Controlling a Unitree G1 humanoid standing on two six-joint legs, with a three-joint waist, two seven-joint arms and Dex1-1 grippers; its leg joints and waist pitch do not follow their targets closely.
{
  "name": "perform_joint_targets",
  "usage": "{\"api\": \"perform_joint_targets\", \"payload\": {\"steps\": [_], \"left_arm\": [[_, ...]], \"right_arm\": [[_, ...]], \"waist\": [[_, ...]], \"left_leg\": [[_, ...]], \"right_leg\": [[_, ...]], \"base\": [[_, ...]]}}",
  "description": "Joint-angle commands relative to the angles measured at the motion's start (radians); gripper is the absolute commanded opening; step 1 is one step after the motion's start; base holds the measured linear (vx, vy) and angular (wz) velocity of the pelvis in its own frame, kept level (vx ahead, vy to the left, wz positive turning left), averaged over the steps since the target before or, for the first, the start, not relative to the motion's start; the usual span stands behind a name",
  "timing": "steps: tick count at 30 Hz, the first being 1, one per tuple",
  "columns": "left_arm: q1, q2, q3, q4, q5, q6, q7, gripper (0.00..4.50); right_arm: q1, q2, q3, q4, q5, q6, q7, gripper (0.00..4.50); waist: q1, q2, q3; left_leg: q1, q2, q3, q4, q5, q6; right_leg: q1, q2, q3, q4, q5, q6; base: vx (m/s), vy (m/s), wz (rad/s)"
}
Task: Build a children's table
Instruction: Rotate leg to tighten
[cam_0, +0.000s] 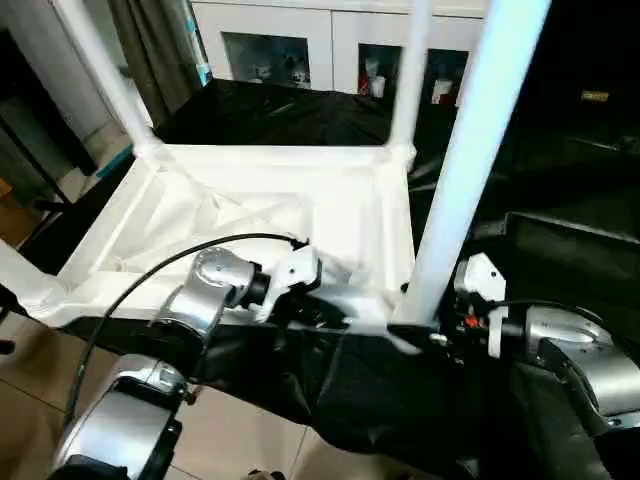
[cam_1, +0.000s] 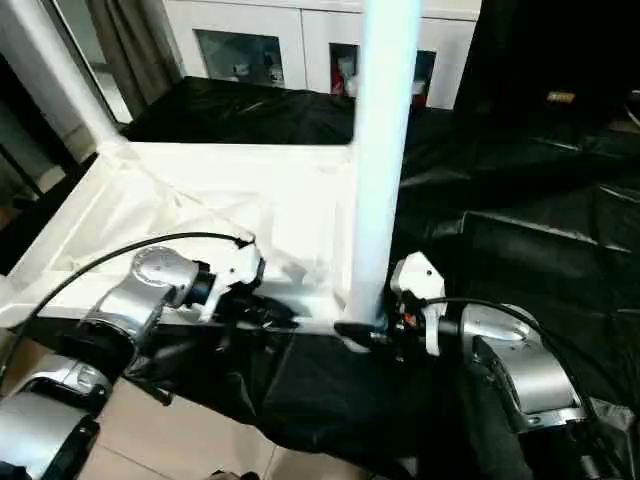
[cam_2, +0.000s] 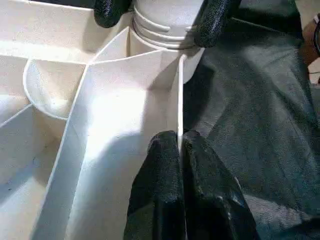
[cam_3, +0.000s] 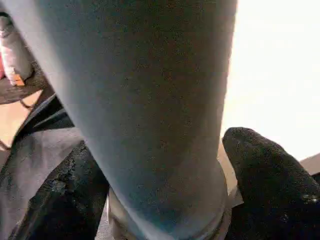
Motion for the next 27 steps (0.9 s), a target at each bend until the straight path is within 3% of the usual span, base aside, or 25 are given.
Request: {"api": "perform_joint_targets", "payload": {"steps": [1, 4, 9, 13, 15, 18, 23, 25, 26, 27], "left_arm": [[0.008, -0.006, -0.021, -0.022, -0.019, -0.002, -0.044, 0.0], [0.011, -0.006, -0.02, -0.032, -0.027, 0.008, -0.045, 0.0], [0.022, -0.01, -0.018, -0.045, -0.03, 0.016, -0.031, 0.0], [0.014, -0.032, -0.008, -0.023, -0.008, 0.016, 0.057, 0.0], [-0.009, -0.065, 0.012, 0.017, 0.009, 0.024, 0.181, 0.0], [-0.036, -0.111, 0.03, 0.059, 0.023, 0.036, 0.318, 0.0], [-0.072, -0.19, 0.049, 0.11, 0.037, 0.068, 0.497, 0.0], [-0.087, -0.223, 0.057, 0.125, 0.033, 0.08, 0.548, 0.0], [-0.092, -0.24, 0.06, 0.129, 0.03, 0.086, 0.564, 0.0], [-0.098, -0.258, 0.061, 0.138, 0.03, 0.082, 0.576, 0.0]], "right_arm": [[0.011, -0.009, 0.026, 0.011, -0.006, 0.024, 0.012, 3.67], [0.007, -0.013, 0.028, 0.001, 0.003, 0.031, 0.023, 3.53], [0.018, -0.012, 0.039, -0.015, 0.016, 0.051, 0.035, 3.1], [0.024, 0.014, 0.026, 0.001, 0.005, 0.069, -0.022, 2.8], [0.02, 0.062, 0.01, 0.04, -0.035, 0.07, -0.143, 2.69], [0.009, 0.13, -0.012, 0.1, -0.079, 0.067, -0.299, 2.66], [-0.018, 0.28, -0.075, 0.17, -0.086, 0.1, -0.555, 2.64], [-0.033, 0.332, -0.083, 0.193, -0.082, 0.11, -0.613, 2.64], [-0.041, 0.355, -0.077, 0.2, -0.082, 0.111, -0.629, 2.64], [-0.048, 0.379, -0.065, 0.199, -0.092, 0.105, -0.64, 2.64]], "waist": [[0.001, -0.023, -0.054], [0.002, -0.026, -0.055], [0.004, -0.031, -0.06], [0.004, -0.035, -0.058], [0.003, -0.033, -0.052], [-0.01, -0.034, -0.043], [-0.025, -0.041, -0.038], [-0.03, -0.03, -0.034], [-0.037, -0.037, -0.032], [-0.037, -0.03, -0.033]], "left_leg": [[0.022, 0.031, -0.006, -0.058, -0.158, 0.12], [0.023, 0.031, -0.005, -0.057, -0.156, 0.115], [0.02, 0.029, -0.005, -0.049, -0.091, 0.149], [0.019, 0.027, -0.003, -0.048, -0.098, 0.15], [0.021, 0.028, -0.003, -0.053, -0.152, 0.119], [0.028, 0.024, -0.008, -0.066, -0.271, 0.039], [0.028, 0.017, -0.017, -0.076, -0.348, -0.003], [0.034, 0.014, -0.019, -0.077, -0.391, -0.01], [0.036, 0.01, -0.022, -0.078, -0.425, -0.011], [0.038, 0.009, -0.023, -0.078, -0.432, -0.01]], "right_leg": [[0.045, -0.032, 0.008, -0.039, -0.048, -0.303], [0.045, -0.033, 0.01, -0.037, -0.044, -0.303], [0.048, -0.033, 0.01, -0.028, 0.034, -0.307], [0.046, -0.032, 0.01, -0.031, -0.003, -0.302], [0.04, -0.033, 0.011, -0.041, -0.101, -0.289], [0.032, -0.034, 0.013, -0.062, -0.311, -0.239], [0.024, -0.033, 0.013, -0.078, -0.459, -0.163], [0.015, -0.032, 0.011, -0.086, -0.511, -0.14], [0.012, -0.033, 0.008, -0.095, -0.573, -0.113], [0.011, -0.033, 0.007, -0.097, -0.585, -0.106]], "base": [[0.0, 0.0, 0.0], [0.0, 0.0, 0.0], [0.0, 0.0, 0.0], [0.0, 0.0, 0.0], [0.0, 0.0, 0.0], [-0.018, 0.001, 0.0], [-0.021, 0.004, 0.0], [0.0, 0.0, 0.0], [0.0, 0.0, 0.0], [0.0, 0.0, 0.0]]}}
